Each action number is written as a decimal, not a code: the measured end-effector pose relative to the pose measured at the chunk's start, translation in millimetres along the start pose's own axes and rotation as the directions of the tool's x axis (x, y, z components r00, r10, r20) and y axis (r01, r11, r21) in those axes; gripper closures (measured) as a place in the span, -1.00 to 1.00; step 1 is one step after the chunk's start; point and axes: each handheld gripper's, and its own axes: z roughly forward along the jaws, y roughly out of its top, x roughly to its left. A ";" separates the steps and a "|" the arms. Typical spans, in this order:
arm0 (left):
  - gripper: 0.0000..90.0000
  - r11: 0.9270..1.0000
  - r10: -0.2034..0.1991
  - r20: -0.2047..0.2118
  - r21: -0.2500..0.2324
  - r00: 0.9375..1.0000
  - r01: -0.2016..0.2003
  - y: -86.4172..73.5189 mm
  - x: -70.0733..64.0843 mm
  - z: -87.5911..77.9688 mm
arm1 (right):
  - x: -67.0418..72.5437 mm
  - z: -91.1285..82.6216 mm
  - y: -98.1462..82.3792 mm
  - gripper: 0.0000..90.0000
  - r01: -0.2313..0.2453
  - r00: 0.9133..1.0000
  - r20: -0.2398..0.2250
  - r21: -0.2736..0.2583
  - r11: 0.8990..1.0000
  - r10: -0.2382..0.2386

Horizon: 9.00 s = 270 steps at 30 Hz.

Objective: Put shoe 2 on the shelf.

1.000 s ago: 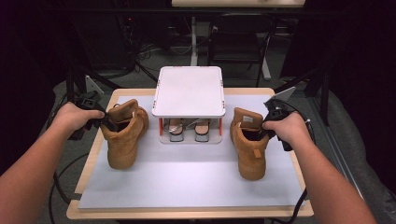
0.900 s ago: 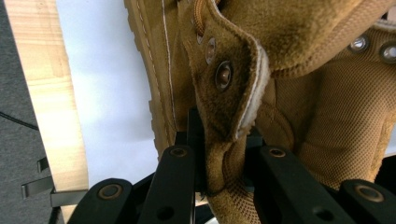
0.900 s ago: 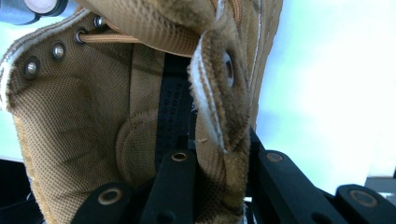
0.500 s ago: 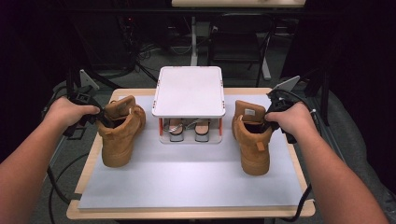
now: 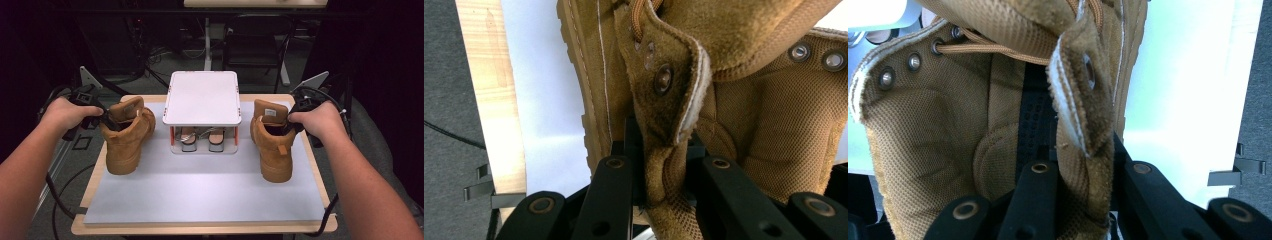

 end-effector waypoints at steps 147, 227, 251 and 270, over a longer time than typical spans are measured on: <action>0.79 0.948 -0.008 0.163 -0.314 0.987 0.060 92.9 -151.9 -6.9 | 144.0 -25.6 97.9 0.81 -0.082 0.986 -0.167 -0.339 0.937 0.026; 0.23 0.934 0.112 0.042 -0.347 0.993 -0.090 68.6 -172.6 -39.6 | 165.1 -51.9 74.1 0.30 0.074 0.997 -0.002 -0.360 0.930 -0.081; 0.23 0.939 0.101 0.013 -0.330 0.995 -0.091 56.3 -147.4 -61.8 | 137.9 -79.7 61.4 0.31 0.075 0.997 0.027 -0.362 0.929 -0.070; 0.20 0.959 0.070 -0.008 -0.274 0.998 -0.069 59.8 -117.4 -41.0 | 89.8 -59.4 63.9 0.25 0.033 0.999 0.050 -0.346 0.937 -0.017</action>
